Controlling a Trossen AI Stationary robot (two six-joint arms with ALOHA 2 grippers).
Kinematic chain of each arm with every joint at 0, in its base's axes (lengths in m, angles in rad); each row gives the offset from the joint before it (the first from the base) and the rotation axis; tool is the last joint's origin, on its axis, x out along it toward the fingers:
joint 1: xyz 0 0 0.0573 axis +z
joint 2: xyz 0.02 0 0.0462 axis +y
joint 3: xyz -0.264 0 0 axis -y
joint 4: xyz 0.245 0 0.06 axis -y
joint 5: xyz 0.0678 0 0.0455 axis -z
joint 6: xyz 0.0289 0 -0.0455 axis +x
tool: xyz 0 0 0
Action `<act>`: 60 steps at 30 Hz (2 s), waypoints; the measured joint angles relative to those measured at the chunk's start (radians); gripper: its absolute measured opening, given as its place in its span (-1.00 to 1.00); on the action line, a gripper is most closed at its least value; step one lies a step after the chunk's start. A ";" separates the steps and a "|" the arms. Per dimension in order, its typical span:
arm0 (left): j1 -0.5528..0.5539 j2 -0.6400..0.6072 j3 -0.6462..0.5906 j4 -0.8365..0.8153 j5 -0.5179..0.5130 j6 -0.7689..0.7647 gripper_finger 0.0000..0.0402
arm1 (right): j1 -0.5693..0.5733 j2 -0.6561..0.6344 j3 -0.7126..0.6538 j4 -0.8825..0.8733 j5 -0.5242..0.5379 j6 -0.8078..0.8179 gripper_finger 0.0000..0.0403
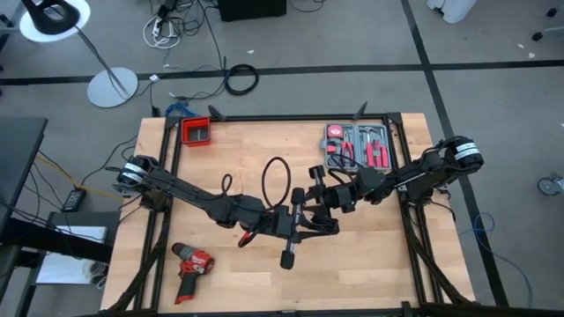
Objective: Coil cords
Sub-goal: Coil the black wire onto the black spool
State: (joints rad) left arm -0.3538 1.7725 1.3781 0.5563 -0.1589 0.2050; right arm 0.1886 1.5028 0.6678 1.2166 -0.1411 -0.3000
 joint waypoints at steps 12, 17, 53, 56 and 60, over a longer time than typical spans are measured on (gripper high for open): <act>-0.001 0.000 0.000 0.002 -0.002 -0.001 -1.00 | 0.000 0.000 0.000 -0.050 0.045 0.061 -0.99; -0.006 0.000 0.000 0.005 -0.001 -0.002 -1.00 | -0.001 0.000 -0.007 -0.123 0.071 0.065 -1.00; -0.010 0.000 0.000 -0.422 -0.149 -0.332 -1.00 | 0.206 -0.116 -0.441 0.022 0.209 0.302 -1.00; -0.008 0.000 0.000 -0.463 -0.167 -0.375 -1.00 | 0.237 -0.129 -0.446 0.023 0.225 0.305 -1.00; -0.007 0.000 0.000 -0.483 -0.212 -0.397 -1.00 | 0.268 -0.131 -0.446 0.022 0.232 0.320 -1.00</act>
State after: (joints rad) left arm -0.3607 1.7725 1.3781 0.0732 -0.3713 -0.1917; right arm 0.4571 1.3716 0.2218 1.2385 0.0906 0.0196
